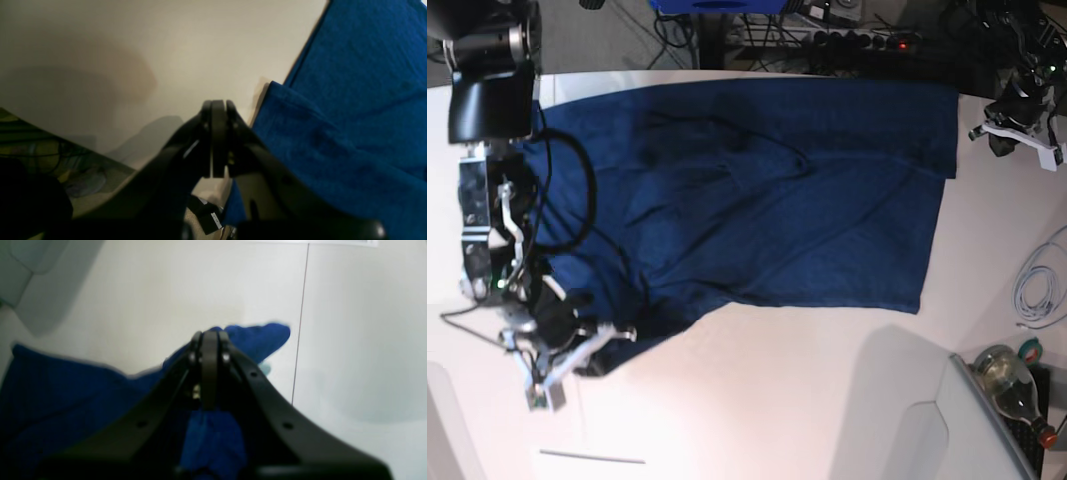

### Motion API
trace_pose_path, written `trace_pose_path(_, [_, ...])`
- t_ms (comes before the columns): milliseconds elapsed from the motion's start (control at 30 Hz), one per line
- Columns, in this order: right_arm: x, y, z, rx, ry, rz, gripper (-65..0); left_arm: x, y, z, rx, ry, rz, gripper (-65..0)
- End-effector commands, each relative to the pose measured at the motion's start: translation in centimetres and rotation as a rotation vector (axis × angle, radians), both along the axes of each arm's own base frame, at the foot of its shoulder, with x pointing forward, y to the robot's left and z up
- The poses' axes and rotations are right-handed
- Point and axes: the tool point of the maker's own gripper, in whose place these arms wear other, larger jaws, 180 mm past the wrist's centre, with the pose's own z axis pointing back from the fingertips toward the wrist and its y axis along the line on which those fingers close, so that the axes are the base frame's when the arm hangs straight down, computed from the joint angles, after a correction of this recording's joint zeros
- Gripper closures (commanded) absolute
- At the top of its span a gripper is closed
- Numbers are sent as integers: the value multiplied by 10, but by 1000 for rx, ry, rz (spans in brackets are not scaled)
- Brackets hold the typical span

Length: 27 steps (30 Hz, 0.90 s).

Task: Layout the t-shirt on the table in an organized manner, then fold the t-shirt properly
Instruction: 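Regrasp the hem fabric with the right gripper and pull it taut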

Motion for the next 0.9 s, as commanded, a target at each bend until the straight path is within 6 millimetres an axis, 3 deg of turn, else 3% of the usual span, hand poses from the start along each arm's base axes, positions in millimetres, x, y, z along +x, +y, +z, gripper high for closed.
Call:
trace_pose_path(0, [3,-2,10,9,-37,-4,0,5,8,12,29,-36,-7,0])
trace_pose_path(167, [-33,-2,-32,7,68,-5,0,6,7,12,26,-36,-9,0])
trace_pose_path(300, [-53,-2,-52,7,124,-5,-6,7,4,11,21,-37,-12,0])
trace_pose_path(367, [-62,-2,-61,0,173,3,-71,8,4,11,18,-40,-11,0])
trace_pose_path(467, [-73,0,-68,-15,255,24,-252,8,3,10,17,-39,-12,0])
trace_pose_path(533, [-68,2,-54,-14,213,29,-339,8,3,10,15,-39,-12,0])
trace_pose_path(600, [-60,6,-41,-8,157,32,-345,7,3,10,15,-37,-12,0])
trace_pose_path(667, [-37,7,-22,-7,91,31,-347,7,3,9,15,-36,-12,0])
trace_pose_path(867, [24,33,-48,-87,191,128,-347,6,3,10,17,-36,-11,0])
